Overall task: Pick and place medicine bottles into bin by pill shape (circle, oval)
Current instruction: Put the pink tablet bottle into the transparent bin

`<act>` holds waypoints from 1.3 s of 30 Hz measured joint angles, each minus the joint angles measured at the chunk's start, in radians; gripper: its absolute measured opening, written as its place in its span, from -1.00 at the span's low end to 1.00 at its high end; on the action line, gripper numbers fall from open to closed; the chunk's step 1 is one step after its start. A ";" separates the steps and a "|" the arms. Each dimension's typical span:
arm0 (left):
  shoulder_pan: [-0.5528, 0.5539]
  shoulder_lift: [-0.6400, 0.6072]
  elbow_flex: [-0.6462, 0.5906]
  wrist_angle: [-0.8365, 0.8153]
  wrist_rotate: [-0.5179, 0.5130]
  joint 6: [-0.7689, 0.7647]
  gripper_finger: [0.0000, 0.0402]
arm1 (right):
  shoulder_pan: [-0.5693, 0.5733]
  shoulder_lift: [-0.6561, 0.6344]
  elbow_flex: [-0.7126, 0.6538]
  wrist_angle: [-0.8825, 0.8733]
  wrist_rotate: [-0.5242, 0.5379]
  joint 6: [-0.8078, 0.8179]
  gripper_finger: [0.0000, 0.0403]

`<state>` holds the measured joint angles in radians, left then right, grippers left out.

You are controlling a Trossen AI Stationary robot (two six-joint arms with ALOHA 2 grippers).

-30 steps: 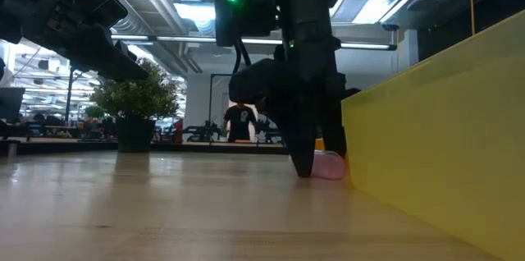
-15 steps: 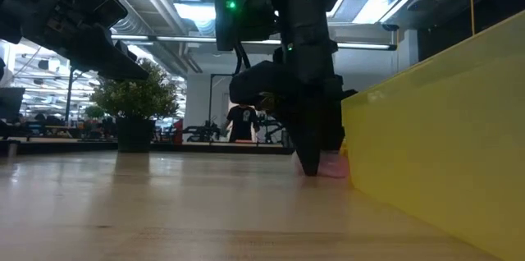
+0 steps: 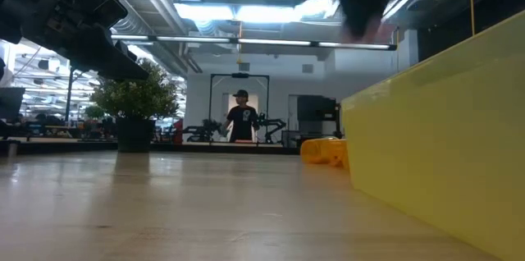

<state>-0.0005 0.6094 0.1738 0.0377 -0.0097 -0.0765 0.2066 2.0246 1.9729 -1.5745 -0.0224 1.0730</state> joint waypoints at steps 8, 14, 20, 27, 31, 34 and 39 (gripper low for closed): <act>0.000 0.000 0.000 0.000 0.000 0.000 -0.75 | 0.205 -0.221 0.000 0.002 0.013 0.428 -0.46; 0.000 0.000 0.000 0.000 0.000 0.000 -0.75 | 0.367 -0.313 -0.043 0.005 0.059 0.700 -0.46; 0.000 0.000 0.000 0.000 0.000 0.000 -0.75 | 0.490 -0.454 -0.294 0.003 -0.010 0.974 -0.46; 0.000 0.000 0.000 0.000 0.000 0.000 -0.75 | 0.596 -0.589 -0.606 0.127 -0.092 1.271 -0.45; 0.000 0.000 0.000 0.000 0.000 0.000 -0.75 | 0.617 -0.594 -0.707 0.266 -0.110 1.275 -0.41; 0.000 0.000 0.000 0.001 0.000 0.000 -0.75 | 0.624 -0.592 -0.764 0.283 -0.145 1.279 -0.36; 0.000 0.000 0.000 0.001 0.000 0.000 -0.75 | 0.632 -0.600 -0.811 0.264 -0.189 1.302 -0.26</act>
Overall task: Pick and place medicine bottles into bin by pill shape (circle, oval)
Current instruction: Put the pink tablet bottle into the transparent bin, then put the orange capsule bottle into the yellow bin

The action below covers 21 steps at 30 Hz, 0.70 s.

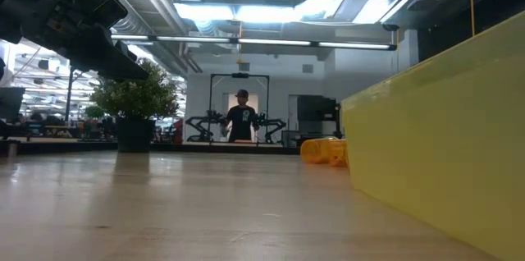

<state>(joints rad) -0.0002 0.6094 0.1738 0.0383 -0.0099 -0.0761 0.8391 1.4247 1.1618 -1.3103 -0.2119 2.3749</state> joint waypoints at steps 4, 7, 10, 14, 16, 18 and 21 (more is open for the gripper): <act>0.000 0.000 0.000 0.000 0.000 0.000 -0.75 | -0.001 -0.001 -0.001 0.024 0.006 -0.001 -0.13; 0.000 0.000 0.000 0.000 0.000 0.000 -0.75 | -0.001 -0.001 0.000 0.033 0.007 -0.001 -0.02; 0.000 0.000 0.000 0.000 0.000 0.000 -0.75 | -0.001 -0.001 0.000 0.033 0.008 -0.017 0.05; 0.000 0.000 0.000 0.000 0.000 0.000 -0.75 | -0.001 -0.001 0.000 0.049 0.081 -0.057 0.09; 0.000 0.000 0.000 0.000 0.000 0.000 -0.75 | -0.001 -0.001 0.000 0.089 0.182 -0.104 0.09; 0.000 0.000 0.000 0.000 0.000 0.000 -0.75 | -0.011 -0.001 0.000 0.147 0.299 -0.139 0.09; 0.000 0.000 0.000 0.000 0.000 0.000 -0.75 | -0.035 -0.001 0.000 0.221 0.473 -0.190 0.09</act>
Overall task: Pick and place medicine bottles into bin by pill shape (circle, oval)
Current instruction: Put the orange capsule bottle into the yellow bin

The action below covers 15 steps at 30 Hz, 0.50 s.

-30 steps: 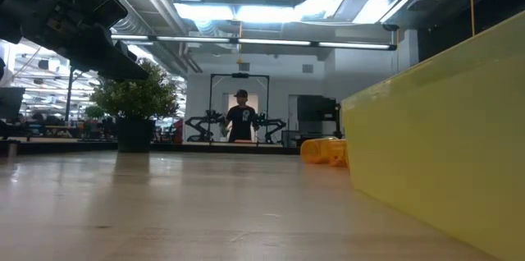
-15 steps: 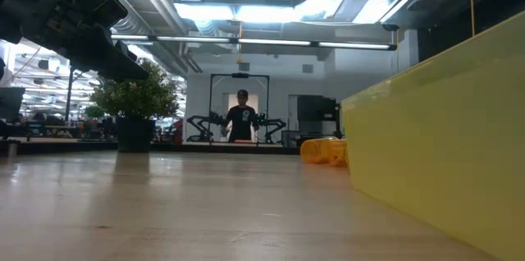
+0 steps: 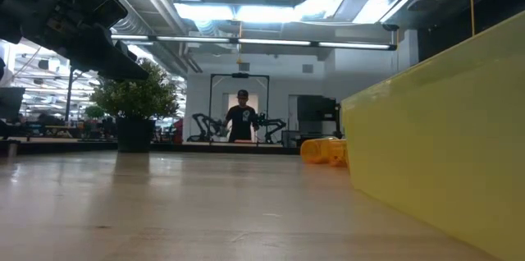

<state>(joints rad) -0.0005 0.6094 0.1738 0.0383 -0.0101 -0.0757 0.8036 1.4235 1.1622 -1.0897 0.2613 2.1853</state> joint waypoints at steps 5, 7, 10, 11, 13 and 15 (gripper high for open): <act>0.000 0.000 0.000 0.000 0.000 0.000 -0.75 | -0.064 0.000 0.000 0.028 0.229 -0.111 0.09; 0.000 0.000 0.000 0.000 0.000 0.000 -0.75 | -0.094 0.000 0.000 0.028 0.302 -0.161 0.09; 0.000 0.000 0.000 0.000 0.000 0.000 -0.75 | -0.142 0.000 0.000 0.028 0.368 -0.269 0.09; 0.000 0.000 0.000 0.000 0.000 -0.001 -0.75 | -0.162 0.000 0.000 0.028 0.375 -0.317 0.09; 0.000 0.000 0.000 0.000 0.000 -0.001 -0.75 | -0.197 0.000 0.000 0.028 0.372 -0.396 0.09; 0.000 0.000 0.000 0.000 0.000 -0.001 -0.75 | -0.232 0.000 0.000 0.029 0.377 -0.479 0.09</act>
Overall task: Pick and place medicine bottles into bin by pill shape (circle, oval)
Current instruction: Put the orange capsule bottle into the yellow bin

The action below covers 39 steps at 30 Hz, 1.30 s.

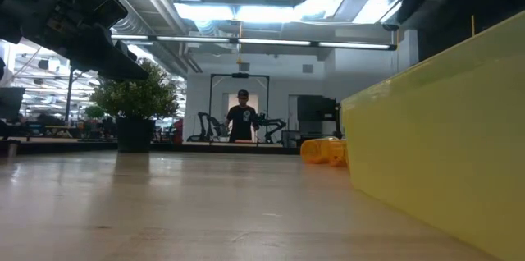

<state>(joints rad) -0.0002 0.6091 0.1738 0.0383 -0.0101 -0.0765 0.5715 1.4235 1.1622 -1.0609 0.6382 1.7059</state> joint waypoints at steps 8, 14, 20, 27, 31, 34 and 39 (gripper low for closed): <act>0.000 0.000 0.000 0.000 0.000 0.000 -0.75 | -0.133 0.000 0.000 0.077 -0.036 -0.168 0.13; 0.000 0.000 0.000 0.000 0.000 0.000 -0.75 | -0.244 0.009 0.000 0.193 -0.124 -0.406 0.37; 0.000 0.000 0.000 0.000 0.000 0.000 -0.75 | -0.361 0.009 0.000 0.378 -0.240 -0.651 0.44; 0.000 0.000 0.000 0.006 0.000 0.000 -0.75 | -0.478 0.070 0.001 0.370 -0.461 -0.934 0.45; 0.000 0.000 0.000 0.007 0.000 0.000 -0.75 | -0.524 0.139 0.001 0.356 -0.503 -1.076 0.45; 0.000 0.000 0.000 0.007 0.000 0.000 -0.75 | -0.544 0.191 0.001 0.355 -0.551 -1.204 0.45; 0.000 0.000 0.000 0.007 0.000 0.000 -0.75 | -0.555 0.271 0.001 0.333 -0.557 -1.312 0.45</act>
<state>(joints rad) -0.0002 0.6094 0.1738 0.0456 -0.0101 -0.0767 0.0163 1.6944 1.1629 -0.7274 0.0807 0.3940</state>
